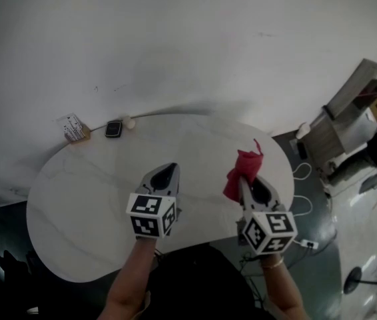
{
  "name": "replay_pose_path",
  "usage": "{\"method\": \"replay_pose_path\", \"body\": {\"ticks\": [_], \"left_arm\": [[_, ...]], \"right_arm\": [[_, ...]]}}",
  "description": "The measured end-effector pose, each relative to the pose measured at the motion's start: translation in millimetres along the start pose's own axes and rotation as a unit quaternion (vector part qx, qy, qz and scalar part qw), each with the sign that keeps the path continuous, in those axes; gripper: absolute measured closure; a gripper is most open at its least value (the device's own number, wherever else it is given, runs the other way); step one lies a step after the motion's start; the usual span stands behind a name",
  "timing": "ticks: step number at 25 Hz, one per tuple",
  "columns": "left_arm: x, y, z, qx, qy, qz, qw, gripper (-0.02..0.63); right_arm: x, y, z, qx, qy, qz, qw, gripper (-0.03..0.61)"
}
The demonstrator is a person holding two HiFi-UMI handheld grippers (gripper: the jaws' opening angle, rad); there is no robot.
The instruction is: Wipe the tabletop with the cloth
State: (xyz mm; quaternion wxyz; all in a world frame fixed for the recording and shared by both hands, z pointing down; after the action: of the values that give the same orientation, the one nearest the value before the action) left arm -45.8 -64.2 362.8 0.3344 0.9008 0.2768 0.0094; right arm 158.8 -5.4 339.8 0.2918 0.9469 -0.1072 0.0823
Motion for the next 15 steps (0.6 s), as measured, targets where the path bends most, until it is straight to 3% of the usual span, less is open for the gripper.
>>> {"method": "replay_pose_path", "body": {"ticks": [15], "left_arm": [[3,-10,-9,0.012,-0.002,0.011,0.9999,0.612]], "right_arm": [[-6,1,-13,0.011,-0.002,0.018,1.0,0.517]]}}
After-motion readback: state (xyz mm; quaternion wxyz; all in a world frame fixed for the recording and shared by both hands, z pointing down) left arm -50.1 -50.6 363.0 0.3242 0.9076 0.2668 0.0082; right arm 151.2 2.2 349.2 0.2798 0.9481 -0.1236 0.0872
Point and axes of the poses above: the fingertips, and each gripper's own axes: y forward along the fingers, x to its right, z out of its top, the point moved 3 cm from there along -y, backward along the fingers, and after that the axes turned 14 degrees about -x, right-handed, at the moved point
